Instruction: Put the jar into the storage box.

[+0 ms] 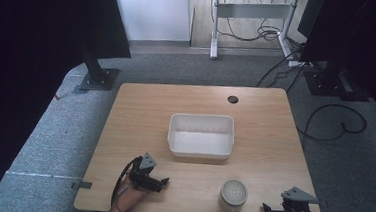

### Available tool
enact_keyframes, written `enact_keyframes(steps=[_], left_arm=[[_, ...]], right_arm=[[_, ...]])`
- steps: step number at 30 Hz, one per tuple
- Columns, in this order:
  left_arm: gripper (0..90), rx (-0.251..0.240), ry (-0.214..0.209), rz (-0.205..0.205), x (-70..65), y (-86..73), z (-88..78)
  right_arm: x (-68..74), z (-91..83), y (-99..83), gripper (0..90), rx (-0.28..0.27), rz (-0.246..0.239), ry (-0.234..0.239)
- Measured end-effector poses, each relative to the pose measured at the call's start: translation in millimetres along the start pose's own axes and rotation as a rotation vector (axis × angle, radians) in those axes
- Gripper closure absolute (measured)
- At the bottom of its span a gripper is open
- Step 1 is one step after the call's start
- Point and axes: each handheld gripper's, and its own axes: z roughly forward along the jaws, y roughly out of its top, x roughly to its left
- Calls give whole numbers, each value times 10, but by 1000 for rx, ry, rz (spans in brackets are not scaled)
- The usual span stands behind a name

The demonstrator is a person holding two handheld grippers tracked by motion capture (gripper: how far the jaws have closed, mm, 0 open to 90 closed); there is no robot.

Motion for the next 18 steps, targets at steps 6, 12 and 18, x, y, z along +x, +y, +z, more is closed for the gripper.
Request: enact_keyframes(steps=[6, 12, 18], left_arm=[[17, 0, 1, -1, 1, 0, 0], [17, 0, 1, -1, 1, 0, 0], [18, 0, 1, -2, 1, 0, 0]], right_arm=[[0, 14, 3, 8, 12, 3, -3], [-1, 16, 5, 5, 14, 6, -4], [-1, 15, 4, 10, 12, 4, -2]])
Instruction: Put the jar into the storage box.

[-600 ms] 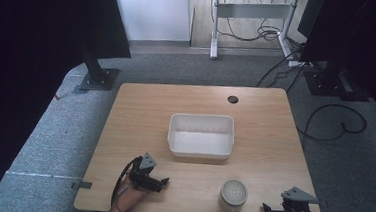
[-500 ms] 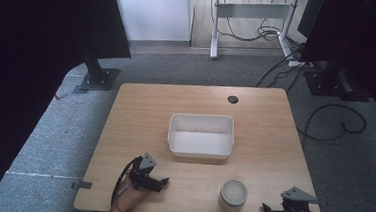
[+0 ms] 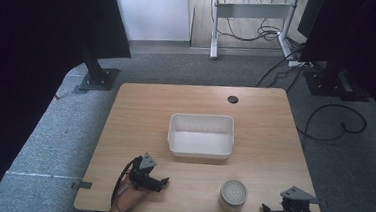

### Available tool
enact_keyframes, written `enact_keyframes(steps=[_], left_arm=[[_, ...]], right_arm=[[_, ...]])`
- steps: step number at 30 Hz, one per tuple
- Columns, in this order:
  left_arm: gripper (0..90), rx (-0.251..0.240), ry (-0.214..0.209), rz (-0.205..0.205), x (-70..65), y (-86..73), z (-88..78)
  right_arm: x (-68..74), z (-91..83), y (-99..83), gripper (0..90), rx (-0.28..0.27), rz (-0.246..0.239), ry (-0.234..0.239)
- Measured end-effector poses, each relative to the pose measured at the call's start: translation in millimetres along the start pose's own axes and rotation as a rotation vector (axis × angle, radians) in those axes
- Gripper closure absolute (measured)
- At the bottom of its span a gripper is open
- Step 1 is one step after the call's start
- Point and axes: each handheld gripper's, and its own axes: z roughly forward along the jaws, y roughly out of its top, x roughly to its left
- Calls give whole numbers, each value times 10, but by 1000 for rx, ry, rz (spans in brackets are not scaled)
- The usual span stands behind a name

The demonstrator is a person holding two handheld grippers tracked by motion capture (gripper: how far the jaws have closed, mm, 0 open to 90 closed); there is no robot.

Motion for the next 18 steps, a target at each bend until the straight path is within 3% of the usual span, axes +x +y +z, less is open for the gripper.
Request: enact_keyframes(steps=[18], left_arm=[[17, 0, 1, -1, 0, 0, 0]], right_arm=[[17, -41, -21, 46, -12, -1, 12]])
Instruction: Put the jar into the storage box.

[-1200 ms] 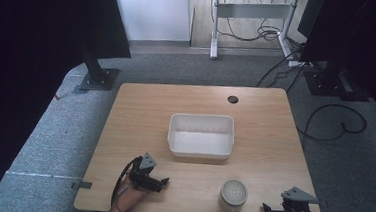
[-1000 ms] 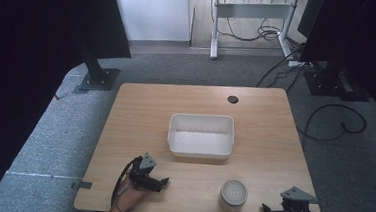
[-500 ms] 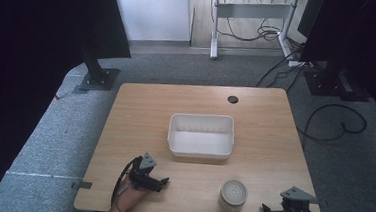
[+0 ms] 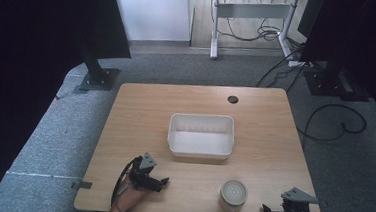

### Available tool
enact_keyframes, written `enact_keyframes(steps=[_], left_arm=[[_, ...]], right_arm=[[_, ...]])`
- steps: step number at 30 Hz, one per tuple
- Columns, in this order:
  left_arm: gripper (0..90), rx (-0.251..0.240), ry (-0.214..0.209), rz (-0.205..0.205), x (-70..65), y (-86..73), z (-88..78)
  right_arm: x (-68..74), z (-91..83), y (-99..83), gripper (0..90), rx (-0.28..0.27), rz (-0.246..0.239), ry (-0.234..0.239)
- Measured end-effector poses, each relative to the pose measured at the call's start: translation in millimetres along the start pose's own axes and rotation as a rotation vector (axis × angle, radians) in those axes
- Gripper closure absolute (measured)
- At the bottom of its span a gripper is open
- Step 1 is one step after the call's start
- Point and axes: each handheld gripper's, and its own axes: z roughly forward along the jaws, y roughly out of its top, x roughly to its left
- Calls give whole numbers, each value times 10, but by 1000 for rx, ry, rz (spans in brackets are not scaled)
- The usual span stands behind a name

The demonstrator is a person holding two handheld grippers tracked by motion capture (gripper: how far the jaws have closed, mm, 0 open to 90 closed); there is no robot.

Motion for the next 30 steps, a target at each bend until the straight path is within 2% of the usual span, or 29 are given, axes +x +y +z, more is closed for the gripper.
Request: enact_keyframes(steps=[10, 18, 30], left_arm=[[17, 0, 2, -1, 1, 0, 0], [17, 0, 3, -2, 1, 0, 0], [17, 0, 3, -2, 2, 0, 0]], right_arm=[[61, -91, 35, 38, -24, -5, 34], [159, -182, 84, 37, -43, -39, 62], [303, -226, 163, 33, -68, -84, 98]])
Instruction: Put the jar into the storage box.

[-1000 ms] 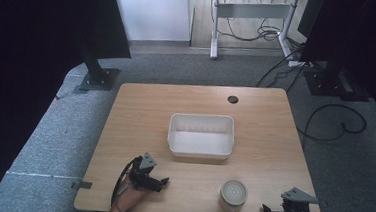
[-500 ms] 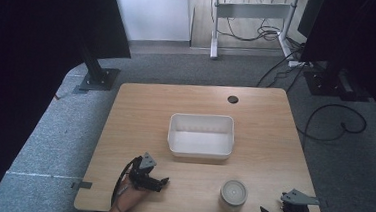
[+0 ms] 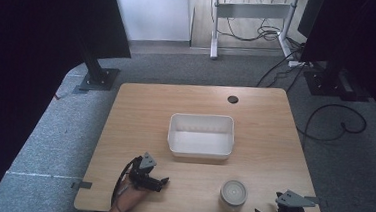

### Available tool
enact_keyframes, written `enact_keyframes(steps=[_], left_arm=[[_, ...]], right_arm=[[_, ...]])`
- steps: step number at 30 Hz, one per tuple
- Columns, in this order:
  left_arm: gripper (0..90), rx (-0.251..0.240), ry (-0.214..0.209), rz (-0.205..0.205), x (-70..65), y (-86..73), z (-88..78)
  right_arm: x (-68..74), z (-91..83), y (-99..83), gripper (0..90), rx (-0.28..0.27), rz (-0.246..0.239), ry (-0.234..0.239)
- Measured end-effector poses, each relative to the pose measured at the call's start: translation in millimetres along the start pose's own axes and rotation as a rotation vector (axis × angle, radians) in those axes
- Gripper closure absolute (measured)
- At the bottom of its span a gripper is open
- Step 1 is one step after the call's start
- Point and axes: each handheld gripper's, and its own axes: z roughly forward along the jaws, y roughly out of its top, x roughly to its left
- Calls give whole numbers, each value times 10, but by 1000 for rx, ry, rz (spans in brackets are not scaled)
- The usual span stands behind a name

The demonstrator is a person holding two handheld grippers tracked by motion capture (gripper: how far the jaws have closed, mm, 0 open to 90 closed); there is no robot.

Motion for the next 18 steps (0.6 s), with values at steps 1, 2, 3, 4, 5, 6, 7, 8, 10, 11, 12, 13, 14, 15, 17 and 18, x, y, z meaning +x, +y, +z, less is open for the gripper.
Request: enact_keyframes(steps=[1, 2, 3, 4, 5, 6, 7, 8, 10, 11, 12, 13, 14, 15, 17, 18], left_arm=[[17, 0, 0, 0, 0, 0, 0], [17, 0, 0, 0, 0, 0, 0], [17, 0, 0, 0, 0, 0, 0], [17, 0, 0, 0, 0, 0, 0], [17, 0, 0, 0, 0, 0, 0], [17, 0, 0, 0, 0, 0, 0], [17, 0, 0, 0, 0, 0, 0], [17, 0, 0, 0, 0, 0, 0], [17, 0, 0, 0, 0, 0, 0], [17, 0, 0, 0, 0, 0, 0], [17, 0, 0, 0, 0, 0, 0], [17, 0, 0, 0, 0, 0, 0], [17, 0, 0, 0, 0, 0, 0], [17, 0, 0, 0, 0, 0, 0], [17, 0, 0, 0, 0, 0, 0], [17, 0, 0, 0, 0, 0, 0]], right_arm=[[12, 1, 8, 32, -3, -5, 2], [25, 3, 15, 29, -3, -5, 5], [34, 6, 20, 28, -4, -7, 7], [43, 11, 24, 27, -4, -10, 11], [53, 15, 28, 25, -4, -11, 13], [62, 21, 32, 25, -5, -14, 16], [72, 25, 37, 24, -6, -17, 20], [82, 30, 42, 22, -6, -20, 23], [106, 41, 55, 19, -8, -25, 30], [115, 45, 60, 19, -8, -28, 34], [129, 52, 67, 18, -11, -33, 37], [146, 60, 76, 16, -13, -39, 41], [161, 68, 84, 15, -14, -43, 44], [175, 75, 93, 15, -16, -49, 46], [211, 94, 114, 13, -22, -60, 54], [226, 103, 122, 13, -25, -66, 58]])
